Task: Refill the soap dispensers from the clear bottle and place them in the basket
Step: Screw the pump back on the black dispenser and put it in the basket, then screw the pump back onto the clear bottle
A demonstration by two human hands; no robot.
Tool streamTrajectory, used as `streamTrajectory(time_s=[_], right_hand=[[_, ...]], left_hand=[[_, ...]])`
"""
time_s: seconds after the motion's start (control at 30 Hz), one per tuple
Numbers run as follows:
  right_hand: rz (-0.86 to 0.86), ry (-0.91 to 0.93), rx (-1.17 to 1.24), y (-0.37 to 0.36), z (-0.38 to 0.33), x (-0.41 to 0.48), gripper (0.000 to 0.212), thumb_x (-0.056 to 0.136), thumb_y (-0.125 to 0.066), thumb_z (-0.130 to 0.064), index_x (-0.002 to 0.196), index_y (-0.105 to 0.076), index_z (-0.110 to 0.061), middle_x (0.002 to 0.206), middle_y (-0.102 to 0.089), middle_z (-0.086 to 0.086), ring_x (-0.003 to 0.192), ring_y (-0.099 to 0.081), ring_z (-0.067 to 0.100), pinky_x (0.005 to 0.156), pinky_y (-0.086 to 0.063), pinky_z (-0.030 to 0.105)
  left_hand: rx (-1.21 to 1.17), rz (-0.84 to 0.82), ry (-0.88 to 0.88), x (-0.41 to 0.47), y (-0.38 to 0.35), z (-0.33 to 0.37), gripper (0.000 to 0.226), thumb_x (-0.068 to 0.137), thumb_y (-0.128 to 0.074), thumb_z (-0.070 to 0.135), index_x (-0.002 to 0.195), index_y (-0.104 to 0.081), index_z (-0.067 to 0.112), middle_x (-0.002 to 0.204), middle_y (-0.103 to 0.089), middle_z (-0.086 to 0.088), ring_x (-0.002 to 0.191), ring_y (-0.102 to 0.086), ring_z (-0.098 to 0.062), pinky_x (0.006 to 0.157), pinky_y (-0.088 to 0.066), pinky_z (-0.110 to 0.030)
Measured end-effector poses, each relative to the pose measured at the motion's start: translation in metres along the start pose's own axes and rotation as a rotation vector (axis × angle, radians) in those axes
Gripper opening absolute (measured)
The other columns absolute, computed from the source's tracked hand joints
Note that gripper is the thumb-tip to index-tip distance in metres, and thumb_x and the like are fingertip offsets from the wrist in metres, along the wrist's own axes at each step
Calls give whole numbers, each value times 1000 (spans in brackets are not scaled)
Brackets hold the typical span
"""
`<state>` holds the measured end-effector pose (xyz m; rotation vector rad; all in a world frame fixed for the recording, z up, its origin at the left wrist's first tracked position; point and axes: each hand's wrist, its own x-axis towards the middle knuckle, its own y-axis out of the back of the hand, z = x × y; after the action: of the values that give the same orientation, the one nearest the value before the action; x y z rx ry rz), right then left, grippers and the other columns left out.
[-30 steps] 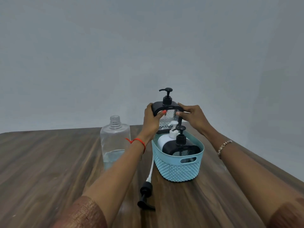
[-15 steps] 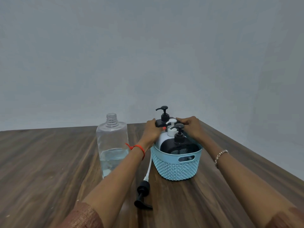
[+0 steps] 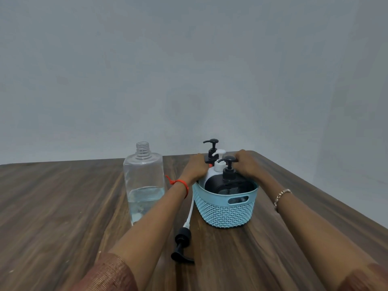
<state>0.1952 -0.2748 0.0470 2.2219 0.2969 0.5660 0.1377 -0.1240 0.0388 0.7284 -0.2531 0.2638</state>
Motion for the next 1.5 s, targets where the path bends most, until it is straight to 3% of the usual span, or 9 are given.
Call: streamTrajectory(time_s=[0.17,0.27,0.43,0.57,0.73,0.83,1.03,1.23,1.5], right_hand=[[-28,-23,-52,-2,-1,1,30,85,-48,1,57,-43,-8,60,-40,12,56,-35,16,49,-24,24],[-34,-29,-50,-2,-2,0,39,85,-46,3,51,-35,-13,54,-34,4,51,-30,13,49,-23,24],[-65,-40,-112,1,-5,-3,36,84,-43,4,52,-34,-11,54,-33,5,52,-29,14,45,-21,21],[-70,-59,-61,1,-4,-3,18,83,-42,4,68,-50,-3,64,-41,12,59,-36,17,51,-26,25],[200,-83,122,5,-7,-8,22,81,-51,10,89,-71,7,76,-64,16,68,-57,19,58,-42,10],[455,-14,269,19,-24,-18,36,80,-48,18,109,-64,6,109,-68,20,100,-64,24,86,-43,18],[674,379,246,22,-68,-43,35,75,-47,17,93,-71,1,97,-72,13,88,-64,15,81,-51,23],[401,633,44,-24,-86,-82,31,72,-48,15,87,-68,-2,92,-71,13,83,-66,25,77,-52,35],[-421,531,-498,-72,-97,-120,57,79,-53,8,128,-53,-23,133,-51,3,125,-44,19,104,-39,32]], left_hand=[[108,-50,6,-4,-1,7,23,94,-43,6,90,-61,-7,114,-59,-32,98,-56,-35,71,-37,-36],[149,-40,36,1,-4,5,31,96,-40,7,109,-53,-18,119,-56,-33,112,-52,-41,86,-39,-39],[222,-66,7,1,-5,2,37,96,-38,5,59,-39,9,109,-60,-32,95,-56,-38,74,-39,-37],[223,-34,-11,-2,-8,-3,41,95,-37,3,56,-30,13,98,-61,-28,92,-56,-40,67,-31,-29],[199,-23,-41,-16,2,1,43,90,-43,1,52,-27,13,61,-45,-10,66,-41,-27,62,-28,-32],[187,34,-16,-23,18,3,42,89,-49,6,54,-27,14,87,-55,-34,94,-52,-45,71,-33,-40],[64,235,-56,-42,62,14,32,87,-58,7,114,-59,-10,121,-59,-26,118,-51,-35,98,-38,-32],[-62,488,-251,-82,104,33,24,87,-59,6,107,-67,-4,107,-69,-17,101,-64,-24,97,-46,-28],[-167,674,-270,-131,137,-2,22,87,-62,10,107,-66,2,107,-68,-8,99,-61,-12,77,-40,3]])
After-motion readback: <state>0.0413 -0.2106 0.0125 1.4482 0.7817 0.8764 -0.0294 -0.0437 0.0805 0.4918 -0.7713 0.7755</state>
